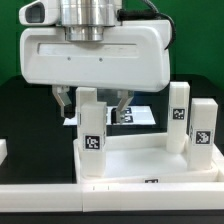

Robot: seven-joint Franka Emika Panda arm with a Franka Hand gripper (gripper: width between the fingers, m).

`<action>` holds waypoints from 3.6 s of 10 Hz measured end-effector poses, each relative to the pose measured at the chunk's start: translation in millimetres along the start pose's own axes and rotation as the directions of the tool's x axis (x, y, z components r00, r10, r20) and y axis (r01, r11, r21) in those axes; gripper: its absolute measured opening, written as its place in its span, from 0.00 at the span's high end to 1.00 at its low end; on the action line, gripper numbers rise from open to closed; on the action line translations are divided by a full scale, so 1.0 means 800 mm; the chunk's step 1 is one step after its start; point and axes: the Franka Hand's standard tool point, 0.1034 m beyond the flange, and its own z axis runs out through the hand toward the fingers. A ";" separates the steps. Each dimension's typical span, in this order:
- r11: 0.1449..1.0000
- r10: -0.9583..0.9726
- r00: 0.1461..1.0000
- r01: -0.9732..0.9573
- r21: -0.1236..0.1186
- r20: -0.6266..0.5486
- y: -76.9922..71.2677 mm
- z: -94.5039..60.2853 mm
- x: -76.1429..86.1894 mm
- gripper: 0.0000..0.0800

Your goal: Assemble desk

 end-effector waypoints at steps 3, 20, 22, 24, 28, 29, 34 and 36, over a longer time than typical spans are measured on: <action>0.985 0.173 0.985 -0.173 -0.002 -0.001 0.002 0.000 0.001 0.64; 0.743 0.669 0.743 -0.669 0.002 -0.012 -0.015 0.009 -0.017 0.19; 0.811 0.584 0.811 -0.584 0.000 -0.013 -0.014 0.009 -0.017 0.19; 0.971 0.239 0.971 -0.240 -0.011 -0.025 -0.007 0.005 -0.007 0.19; 0.980 0.200 0.979 -0.200 -0.014 -0.024 -0.002 0.006 -0.006 0.49; 0.966 0.256 0.966 -0.257 -0.012 -0.024 -0.001 0.006 -0.006 0.49; 0.511 0.859 0.511 -0.859 -0.018 0.031 0.009 0.006 -0.005 0.64; 0.380 0.924 0.379 -0.925 -0.022 0.039 0.008 0.006 -0.006 0.64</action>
Offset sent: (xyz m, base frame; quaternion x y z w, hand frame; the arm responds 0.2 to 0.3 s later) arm -0.0013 -0.0237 0.0101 -0.0624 0.0215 0.3419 0.9374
